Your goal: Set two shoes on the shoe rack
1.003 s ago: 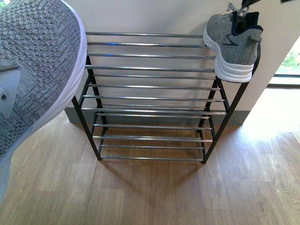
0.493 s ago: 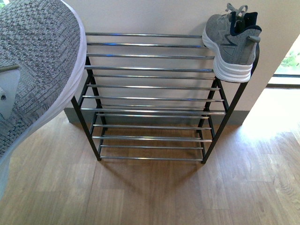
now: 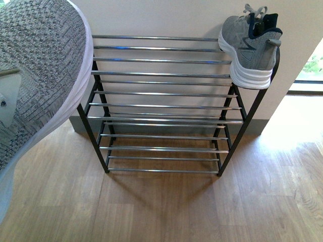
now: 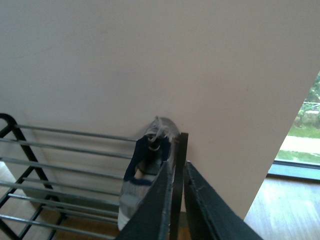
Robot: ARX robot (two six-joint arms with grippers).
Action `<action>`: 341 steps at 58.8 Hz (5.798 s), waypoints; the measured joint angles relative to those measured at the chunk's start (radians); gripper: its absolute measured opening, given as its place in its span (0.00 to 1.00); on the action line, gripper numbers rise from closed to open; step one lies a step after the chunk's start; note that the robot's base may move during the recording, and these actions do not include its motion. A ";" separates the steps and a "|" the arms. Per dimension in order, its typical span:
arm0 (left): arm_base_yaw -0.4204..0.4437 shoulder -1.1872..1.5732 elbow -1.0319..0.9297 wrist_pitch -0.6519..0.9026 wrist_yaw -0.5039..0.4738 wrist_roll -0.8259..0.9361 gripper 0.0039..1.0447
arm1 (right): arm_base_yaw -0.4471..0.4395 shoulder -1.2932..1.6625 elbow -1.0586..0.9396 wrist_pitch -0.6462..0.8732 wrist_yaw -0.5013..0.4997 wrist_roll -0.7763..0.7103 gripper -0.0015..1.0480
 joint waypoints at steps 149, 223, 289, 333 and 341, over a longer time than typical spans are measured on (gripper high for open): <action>0.000 0.000 0.000 0.000 0.001 0.000 0.01 | 0.130 -1.278 -0.463 -0.794 0.129 0.002 0.02; 0.345 0.943 0.704 0.132 0.579 -0.694 0.01 | 0.130 -1.281 -0.463 -0.794 0.129 0.002 0.91; 0.286 1.807 2.039 -0.381 0.787 -0.924 0.01 | 0.130 -1.281 -0.463 -0.794 0.129 0.002 0.91; 0.307 1.851 2.078 -0.500 0.752 -0.916 0.01 | 0.130 -1.281 -0.463 -0.794 0.129 0.002 0.91; 0.299 1.913 2.241 -0.682 0.730 -0.814 0.01 | 0.130 -1.281 -0.463 -0.794 0.129 0.002 0.91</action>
